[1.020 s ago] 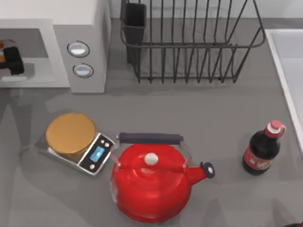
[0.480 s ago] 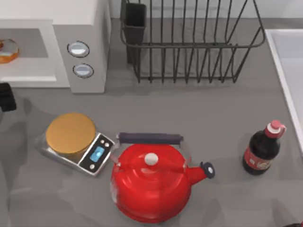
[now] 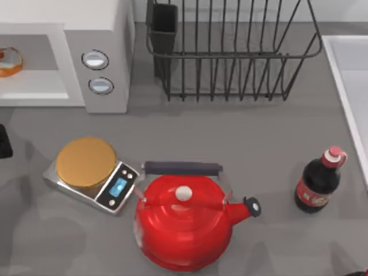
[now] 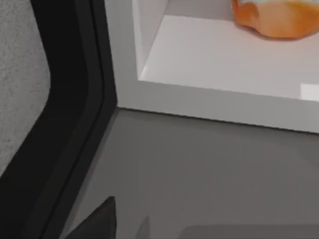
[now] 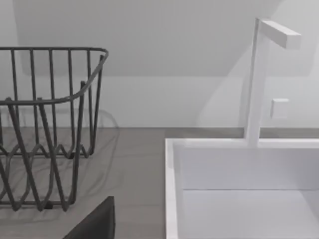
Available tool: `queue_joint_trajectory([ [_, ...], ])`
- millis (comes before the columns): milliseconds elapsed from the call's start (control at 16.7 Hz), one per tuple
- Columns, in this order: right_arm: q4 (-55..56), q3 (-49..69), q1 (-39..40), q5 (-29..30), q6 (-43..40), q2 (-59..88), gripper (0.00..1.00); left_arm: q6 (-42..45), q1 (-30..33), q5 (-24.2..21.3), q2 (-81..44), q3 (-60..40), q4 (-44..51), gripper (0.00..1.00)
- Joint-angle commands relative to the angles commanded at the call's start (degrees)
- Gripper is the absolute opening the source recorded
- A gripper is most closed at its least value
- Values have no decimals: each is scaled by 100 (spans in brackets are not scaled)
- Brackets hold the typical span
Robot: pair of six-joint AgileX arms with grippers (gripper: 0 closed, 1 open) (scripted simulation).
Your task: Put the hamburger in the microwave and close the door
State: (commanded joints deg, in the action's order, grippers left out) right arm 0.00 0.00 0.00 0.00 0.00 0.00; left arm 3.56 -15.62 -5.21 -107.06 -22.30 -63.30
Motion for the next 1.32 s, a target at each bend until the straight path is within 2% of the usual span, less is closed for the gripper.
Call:
queue_joint_trajectory([
  [240,0,0,0,0,0,0,100,44,-67,-90,-137,322,49,100],
  [840,0,0,0,0,0,0,100,37,-32,-79,198,40,14,100],
  [1080,0,0,0,0,0,0,100,31,11,-68,609,-132,516,100],
  [1320,0,0,0,0,0,0,100,30,57,-57,989,-141,1484,100],
])
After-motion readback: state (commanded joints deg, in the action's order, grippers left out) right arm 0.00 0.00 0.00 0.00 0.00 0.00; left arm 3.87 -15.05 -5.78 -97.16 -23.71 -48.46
